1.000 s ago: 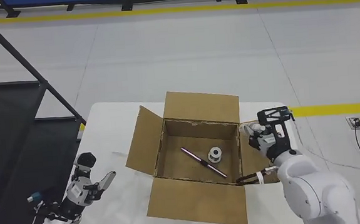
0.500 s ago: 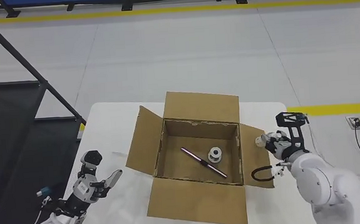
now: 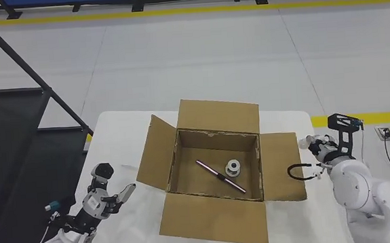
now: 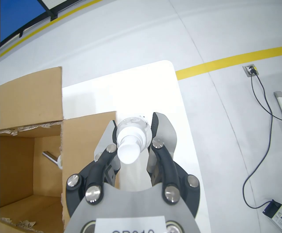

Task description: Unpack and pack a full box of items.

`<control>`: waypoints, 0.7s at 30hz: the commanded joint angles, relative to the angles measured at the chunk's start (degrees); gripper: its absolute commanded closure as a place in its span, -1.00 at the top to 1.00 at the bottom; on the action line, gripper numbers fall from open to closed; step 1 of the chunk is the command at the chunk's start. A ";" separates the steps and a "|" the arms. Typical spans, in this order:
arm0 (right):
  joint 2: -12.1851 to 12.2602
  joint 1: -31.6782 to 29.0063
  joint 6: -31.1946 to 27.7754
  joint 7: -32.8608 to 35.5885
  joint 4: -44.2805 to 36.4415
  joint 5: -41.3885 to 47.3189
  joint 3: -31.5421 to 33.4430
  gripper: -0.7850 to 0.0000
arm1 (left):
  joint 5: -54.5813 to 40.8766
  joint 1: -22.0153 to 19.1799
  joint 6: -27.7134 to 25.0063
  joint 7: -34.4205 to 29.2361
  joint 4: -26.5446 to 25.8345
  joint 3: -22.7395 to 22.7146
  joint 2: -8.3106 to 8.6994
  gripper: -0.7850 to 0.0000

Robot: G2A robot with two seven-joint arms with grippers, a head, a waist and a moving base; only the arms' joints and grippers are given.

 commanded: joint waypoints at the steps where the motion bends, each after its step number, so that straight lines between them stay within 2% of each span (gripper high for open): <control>1: 0.04 0.47 -0.41 -0.24 1.72 -0.22 0.48 -1.00 | 0.07 -0.02 0.08 0.06 0.04 0.14 0.02 1.00; 11: -0.23 4.47 -6.09 -2.26 13.51 2.64 -1.20 -1.00 | 0.72 -0.25 1.28 -0.10 -0.17 1.18 0.09 1.00; 21: -1.02 7.54 -6.02 -0.59 13.32 1.85 -7.26 -1.00 | 1.19 -0.61 2.03 -0.24 -0.24 1.94 0.20 1.00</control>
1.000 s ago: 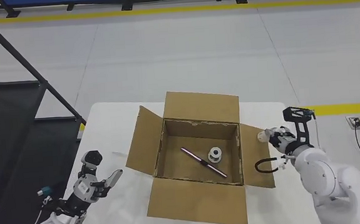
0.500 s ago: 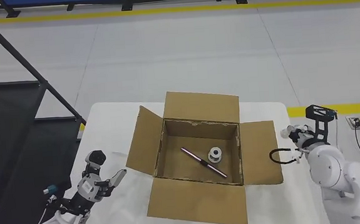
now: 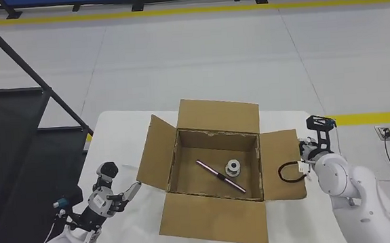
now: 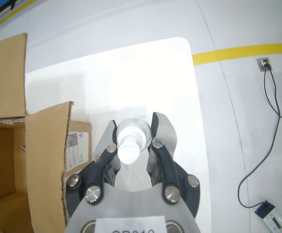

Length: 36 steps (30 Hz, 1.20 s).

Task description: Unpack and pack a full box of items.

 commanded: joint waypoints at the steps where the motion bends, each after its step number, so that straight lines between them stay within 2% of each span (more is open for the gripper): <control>1: -0.15 0.49 0.66 0.38 -0.18 -0.31 -0.93 -1.00 | 0.00 0.07 0.01 0.08 -0.01 -0.02 0.03 1.00; 17: -1.77 6.82 4.21 1.74 3.93 -1.62 -8.04 -1.00 | -0.93 1.59 -0.87 1.47 0.26 -1.64 0.37 1.00; 25: -1.19 4.13 6.47 2.77 4.10 -4.55 -4.02 -1.00 | -0.93 1.93 -0.85 1.50 -0.10 -1.62 0.47 1.00; 36: -0.82 1.56 0.67 -3.33 9.65 -2.01 0.12 -1.00 | 0.46 1.15 -0.20 0.71 -1.09 0.33 0.51 1.00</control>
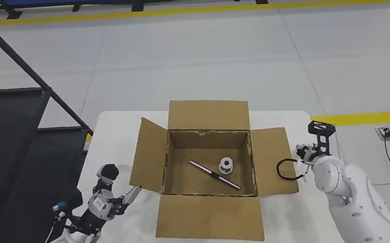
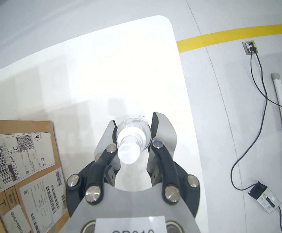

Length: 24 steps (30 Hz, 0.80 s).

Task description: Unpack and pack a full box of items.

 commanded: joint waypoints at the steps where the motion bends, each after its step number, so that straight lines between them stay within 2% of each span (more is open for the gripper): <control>1: -0.03 0.31 -1.07 -0.77 1.42 0.18 -0.11 -1.00 | 0.27 -0.02 0.15 0.00 -0.15 0.25 0.01 1.00; 11: -0.10 4.75 -4.19 2.16 8.38 -1.46 -1.62 -1.00 | 0.98 0.93 1.05 0.62 -0.88 0.38 0.07 1.00; 19: -0.31 7.92 -3.13 4.85 12.54 -4.39 -3.32 -1.00 | 1.35 1.54 1.60 1.49 -1.05 0.46 0.09 1.00; 24: -0.41 8.01 -3.59 2.79 12.55 -3.45 -2.92 -1.00 | 1.32 1.66 1.84 1.64 -0.99 0.48 0.12 1.00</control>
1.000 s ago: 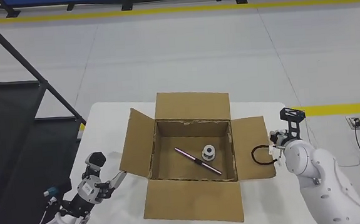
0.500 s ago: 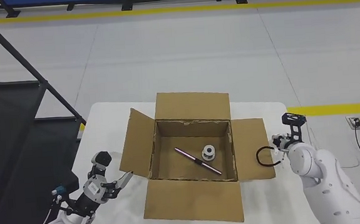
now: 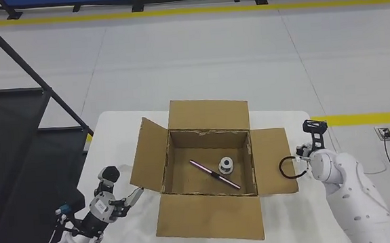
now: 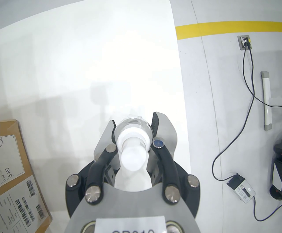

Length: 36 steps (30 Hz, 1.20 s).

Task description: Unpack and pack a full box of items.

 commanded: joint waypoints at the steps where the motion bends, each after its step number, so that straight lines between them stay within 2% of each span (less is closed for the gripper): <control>1: 0.05 -0.47 0.08 -0.96 -0.47 -0.07 0.43 -1.00 | -0.06 0.00 0.01 -0.05 0.05 0.08 0.01 1.00; 17: 0.31 -2.48 -0.32 0.18 -3.79 -1.66 1.70 -1.00 | -0.27 -0.53 0.25 0.37 0.62 0.56 0.10 1.00; 20: 0.33 -2.41 -0.85 0.54 -3.60 -1.60 1.79 -0.59 | -0.32 -0.53 0.30 0.43 0.66 0.55 0.13 1.00; 25: 0.27 -2.38 -1.20 0.42 -3.34 -1.31 1.80 -0.27 | -0.37 -0.53 0.24 0.49 0.71 0.55 0.17 1.00; 36: 0.31 -3.37 -1.64 0.02 -5.06 -0.61 2.66 -0.04 | -0.66 -0.76 -0.10 0.32 0.97 0.54 0.28 1.00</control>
